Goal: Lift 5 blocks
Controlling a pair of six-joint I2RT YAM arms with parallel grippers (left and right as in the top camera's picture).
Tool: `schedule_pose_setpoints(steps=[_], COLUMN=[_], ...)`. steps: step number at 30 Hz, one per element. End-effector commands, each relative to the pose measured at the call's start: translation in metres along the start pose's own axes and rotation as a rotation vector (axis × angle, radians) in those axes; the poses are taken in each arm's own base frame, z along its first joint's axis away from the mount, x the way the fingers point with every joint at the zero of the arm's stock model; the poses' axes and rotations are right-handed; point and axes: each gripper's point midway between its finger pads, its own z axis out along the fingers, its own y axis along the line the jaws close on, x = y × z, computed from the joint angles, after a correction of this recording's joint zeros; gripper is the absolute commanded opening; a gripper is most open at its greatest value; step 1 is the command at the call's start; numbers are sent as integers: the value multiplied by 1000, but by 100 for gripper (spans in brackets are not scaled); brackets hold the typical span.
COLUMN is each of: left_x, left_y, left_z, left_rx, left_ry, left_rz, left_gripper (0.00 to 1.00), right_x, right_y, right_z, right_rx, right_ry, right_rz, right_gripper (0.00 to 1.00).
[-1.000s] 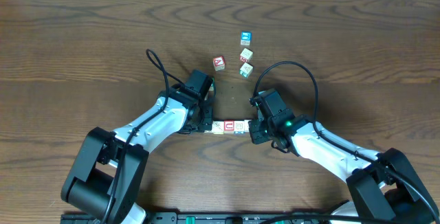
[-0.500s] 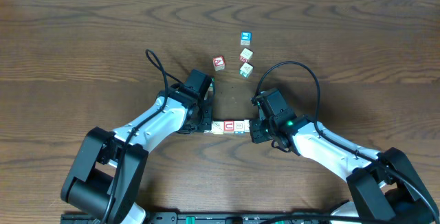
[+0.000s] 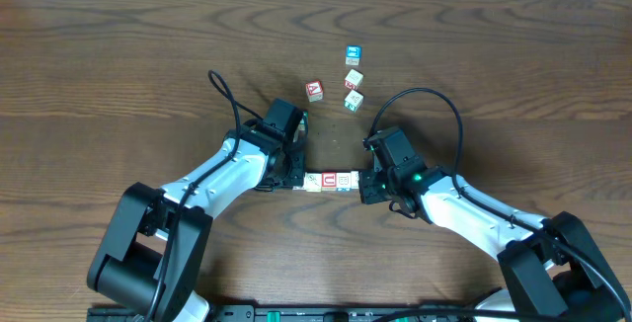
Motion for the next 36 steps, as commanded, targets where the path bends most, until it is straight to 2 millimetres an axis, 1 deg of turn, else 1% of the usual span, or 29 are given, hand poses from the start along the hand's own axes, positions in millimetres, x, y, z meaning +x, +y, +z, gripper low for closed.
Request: schedule_pose_setpoints(steps=[1,8,13,19,25,30,36], left_x=[11,11,10,4,-1,-1,-1], left_y=[-41,-42,-43,-48,-52,-53,-53], left_z=[0,0,-2,-16,-30,-31,-31], left_rx=[137,136,140,156,175,178,178], left_ry=[37,35,29,-17,-58,-62,-62], left_rz=[89,93,94,92,101,99,98], left_gripper=[7,7,7,7,7,7,7], right_x=[6,9,5,-1,-1,-2,-7], right_y=[42,51,56,60,60,61,64], right_z=[-3,-5,-12,-20,-21,-22,-30], right_rx=[-201,-223,-236,-249,-249,-252,-263], right_ry=[47,53,32,3,3,-2,-27], right_rz=[-18,-38,-50,-56,-56,-57,-55], right_gripper=[1,1,1,1,1,1,1])
